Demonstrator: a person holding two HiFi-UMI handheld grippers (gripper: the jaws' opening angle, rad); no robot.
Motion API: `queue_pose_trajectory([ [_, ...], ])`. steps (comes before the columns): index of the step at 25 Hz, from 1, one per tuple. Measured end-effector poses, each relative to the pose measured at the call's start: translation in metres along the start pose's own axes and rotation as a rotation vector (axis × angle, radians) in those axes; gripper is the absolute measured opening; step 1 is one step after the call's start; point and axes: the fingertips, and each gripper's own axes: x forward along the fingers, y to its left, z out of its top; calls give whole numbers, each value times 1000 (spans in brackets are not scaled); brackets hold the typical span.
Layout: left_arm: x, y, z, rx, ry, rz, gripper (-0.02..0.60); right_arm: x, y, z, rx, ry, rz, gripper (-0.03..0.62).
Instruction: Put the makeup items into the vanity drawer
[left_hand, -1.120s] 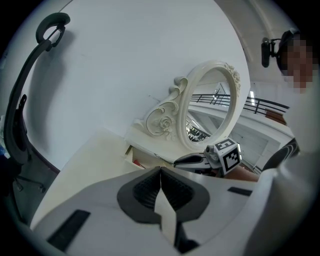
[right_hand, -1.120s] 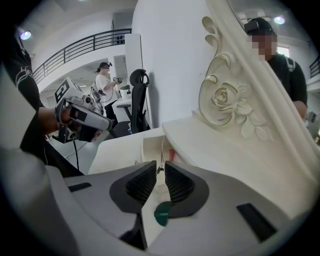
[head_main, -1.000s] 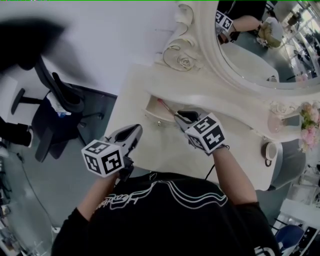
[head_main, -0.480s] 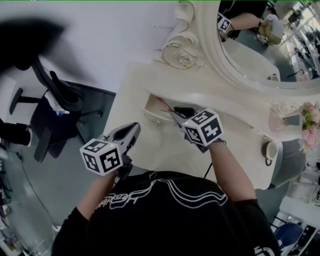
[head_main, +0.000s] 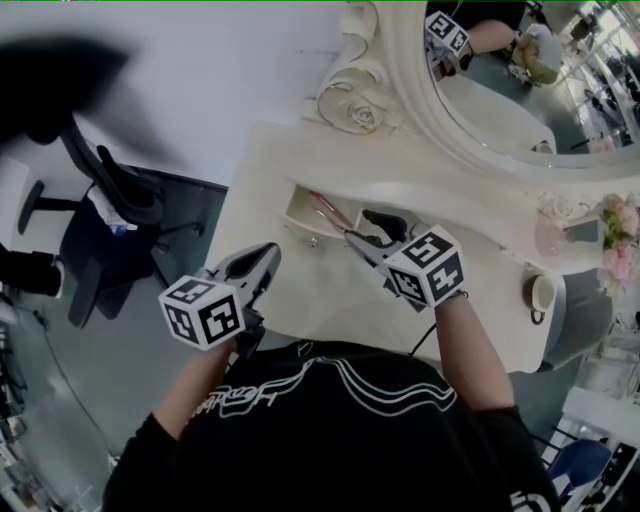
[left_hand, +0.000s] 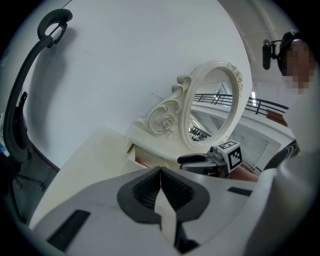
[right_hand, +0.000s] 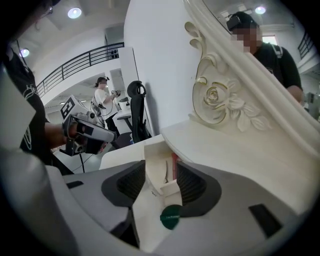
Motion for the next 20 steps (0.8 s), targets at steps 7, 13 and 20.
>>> queue_pose_trajectory([
  [7, 3, -9, -7, 18, 15, -23, 23, -25, -4, -27, -25, 24, -46, 236],
  [13, 8, -18, -19, 23, 42, -39, 22, -29, 0, -60, -13, 68, -57, 259],
  [20, 7, -22, -30, 32, 61, -42, 23, -19, -6, -92, -27, 128, -86, 261],
])
